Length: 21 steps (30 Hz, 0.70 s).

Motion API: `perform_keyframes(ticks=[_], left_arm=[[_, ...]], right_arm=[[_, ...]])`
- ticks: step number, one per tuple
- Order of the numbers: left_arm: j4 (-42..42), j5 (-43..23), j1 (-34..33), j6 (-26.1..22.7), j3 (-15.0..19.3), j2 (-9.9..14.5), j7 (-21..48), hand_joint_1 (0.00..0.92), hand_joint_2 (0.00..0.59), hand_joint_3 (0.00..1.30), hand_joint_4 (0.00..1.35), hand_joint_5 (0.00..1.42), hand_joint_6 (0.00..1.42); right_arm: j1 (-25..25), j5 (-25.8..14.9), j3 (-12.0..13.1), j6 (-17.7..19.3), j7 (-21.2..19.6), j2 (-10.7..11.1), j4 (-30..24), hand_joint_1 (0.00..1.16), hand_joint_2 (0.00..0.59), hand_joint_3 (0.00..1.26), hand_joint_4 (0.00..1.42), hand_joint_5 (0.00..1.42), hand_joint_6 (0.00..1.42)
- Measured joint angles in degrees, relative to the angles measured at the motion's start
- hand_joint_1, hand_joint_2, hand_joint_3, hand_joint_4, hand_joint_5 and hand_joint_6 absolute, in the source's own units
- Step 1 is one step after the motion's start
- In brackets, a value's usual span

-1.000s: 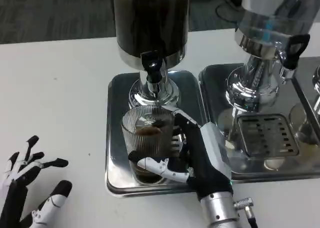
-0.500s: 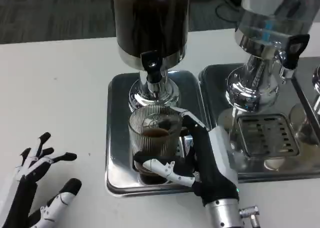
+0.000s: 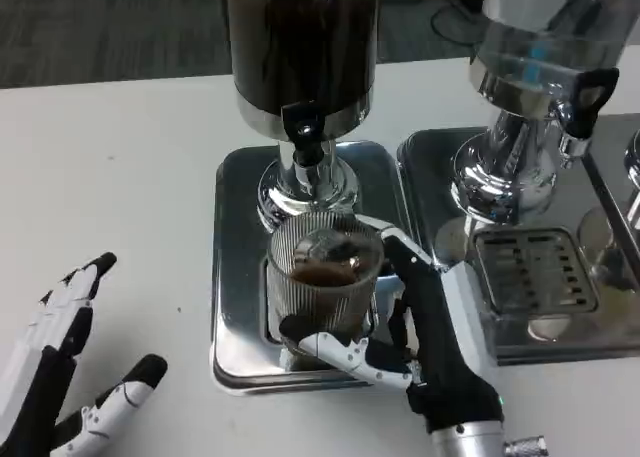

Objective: Grasp the cup under the faucet to collect the drink, then remove the cup.

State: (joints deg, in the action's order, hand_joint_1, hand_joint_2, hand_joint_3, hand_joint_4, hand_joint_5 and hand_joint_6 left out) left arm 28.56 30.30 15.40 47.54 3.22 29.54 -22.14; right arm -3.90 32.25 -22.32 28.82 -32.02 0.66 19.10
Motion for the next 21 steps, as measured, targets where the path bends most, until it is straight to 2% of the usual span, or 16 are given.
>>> perform_keyframes(ticks=[5,8,13,18,21], left_arm=[[-6.74,2.18,2.82,-4.25,-0.07,1.45,2.38,0.000,0.125,0.00,0.00,0.00,0.00],[-11.32,3.93,4.65,-7.11,0.04,1.59,2.49,0.000,0.124,0.00,0.00,0.00,0.00],[-16.11,6.26,7.11,-10.59,0.09,1.74,2.62,0.000,0.118,0.00,0.00,0.00,0.00],[-23.94,8.10,11.69,-13.86,0.19,1.72,3.09,0.000,0.102,0.00,0.00,0.00,0.00],[-27.35,8.55,15.06,-15.77,0.23,1.45,3.67,0.000,0.097,0.00,0.00,0.00,0.00]], right_arm=[[-3.88,-0.05,-0.25,0.06,2.88,0.91,-6.03,0.97,0.149,0.52,0.63,0.93,1.37],[-4.15,-0.05,-0.41,0.59,3.71,1.30,-8.43,0.97,0.145,0.52,0.64,0.93,1.37],[-6.02,-0.42,-0.84,1.27,5.22,1.53,-9.47,0.97,0.142,0.52,0.64,0.93,1.37],[-8.89,-0.50,-1.21,2.43,7.95,2.76,-13.98,0.97,0.141,0.52,0.64,0.93,1.37],[-10.33,-0.49,-0.98,3.03,10.40,4.44,-18.80,0.96,0.140,0.52,0.64,0.93,1.37]])
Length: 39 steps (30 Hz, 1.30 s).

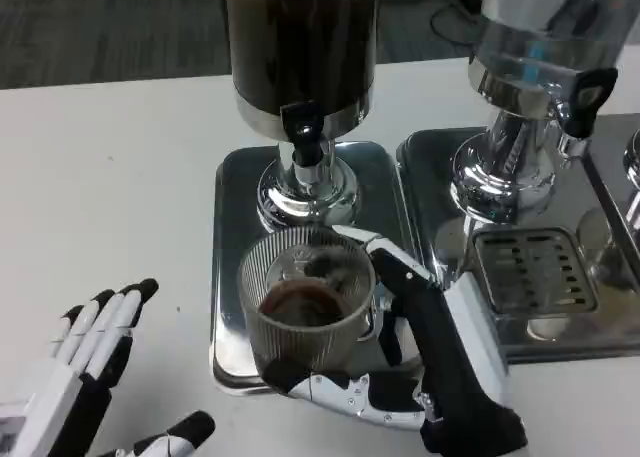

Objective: Grasp the cup under the faucet to collect the drink, then remove the cup.

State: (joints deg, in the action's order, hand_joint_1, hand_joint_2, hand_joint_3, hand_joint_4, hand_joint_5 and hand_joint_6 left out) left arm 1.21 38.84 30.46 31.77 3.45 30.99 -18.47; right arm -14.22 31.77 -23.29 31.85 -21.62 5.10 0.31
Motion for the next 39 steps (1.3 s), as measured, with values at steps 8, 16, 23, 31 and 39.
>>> perform_keyframes(ticks=[8,16,23,31,39], left_arm=[[-3.19,0.06,5.29,-1.65,0.74,-0.05,0.43,0.000,0.086,0.00,0.00,0.00,0.00],[-4.84,0.71,7.71,-2.20,2.31,-0.14,0.30,0.000,0.082,0.00,0.00,0.00,0.00],[-5.84,2.24,8.33,-2.75,2.36,-1.28,0.25,0.000,0.084,0.00,0.00,0.00,0.00],[-6.07,2.29,7.91,-3.56,2.47,-1.90,0.31,0.000,0.088,0.00,0.00,0.00,0.00],[-6.09,2.28,7.54,-3.97,2.51,-1.89,0.65,0.000,0.089,0.00,0.00,0.00,0.00]], right_arm=[[-2.25,0.55,-0.74,1.63,1.64,0.68,-0.36,0.94,0.161,0.53,0.64,0.94,1.38],[-3.01,2.93,-0.58,3.36,1.21,0.62,-0.87,0.93,0.162,0.55,0.64,0.95,1.39],[-3.25,2.61,0.15,3.36,1.31,0.69,-1.04,0.93,0.162,0.55,0.65,0.96,1.39],[-3.26,2.43,0.85,3.36,1.32,0.53,-1.03,0.93,0.162,0.55,0.65,0.96,1.39],[-3.43,3.23,0.83,3.44,0.91,0.05,-1.02,0.94,0.157,0.55,0.65,0.95,1.37]])
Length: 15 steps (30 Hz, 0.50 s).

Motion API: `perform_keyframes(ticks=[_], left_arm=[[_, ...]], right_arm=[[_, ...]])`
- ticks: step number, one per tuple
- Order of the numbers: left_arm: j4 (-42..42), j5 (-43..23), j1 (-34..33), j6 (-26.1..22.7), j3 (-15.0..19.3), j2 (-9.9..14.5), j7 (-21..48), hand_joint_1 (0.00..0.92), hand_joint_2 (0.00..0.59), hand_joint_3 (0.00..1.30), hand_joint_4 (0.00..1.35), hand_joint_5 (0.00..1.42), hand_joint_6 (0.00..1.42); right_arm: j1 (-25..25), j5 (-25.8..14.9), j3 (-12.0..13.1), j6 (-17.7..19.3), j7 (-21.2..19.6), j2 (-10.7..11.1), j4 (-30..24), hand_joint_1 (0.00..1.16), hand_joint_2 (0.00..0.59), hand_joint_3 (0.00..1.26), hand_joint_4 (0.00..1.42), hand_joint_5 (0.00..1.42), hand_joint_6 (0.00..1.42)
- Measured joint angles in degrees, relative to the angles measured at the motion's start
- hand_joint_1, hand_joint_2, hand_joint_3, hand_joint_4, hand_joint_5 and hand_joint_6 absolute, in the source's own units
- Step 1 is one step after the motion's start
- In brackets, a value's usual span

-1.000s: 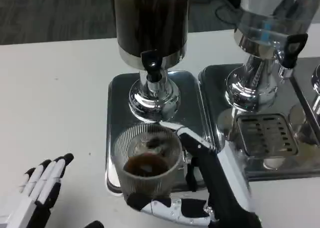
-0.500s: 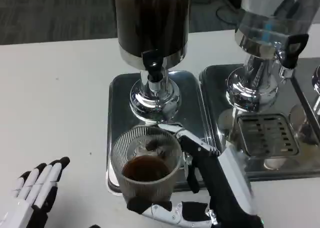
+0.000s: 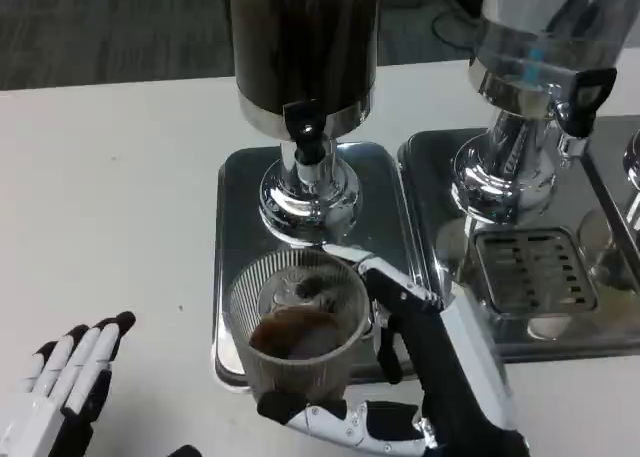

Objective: Grasp the cup under the faucet to collect the drink, then remove the cup.

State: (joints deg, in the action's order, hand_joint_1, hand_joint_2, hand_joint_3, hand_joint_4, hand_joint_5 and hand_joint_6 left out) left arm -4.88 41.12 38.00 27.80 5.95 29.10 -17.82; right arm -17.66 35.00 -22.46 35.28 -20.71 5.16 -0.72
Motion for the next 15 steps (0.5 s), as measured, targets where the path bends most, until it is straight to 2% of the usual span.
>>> perform_keyframes(ticks=[15], left_arm=[[-0.01,0.28,-0.45,-0.19,-0.19,-0.01,0.65,0.000,0.090,0.00,0.00,0.00,0.00]], right_arm=[[-0.43,-0.58,-0.08,0.06,-0.04,-0.29,0.11,0.93,0.158,0.55,0.65,0.95,1.37]])
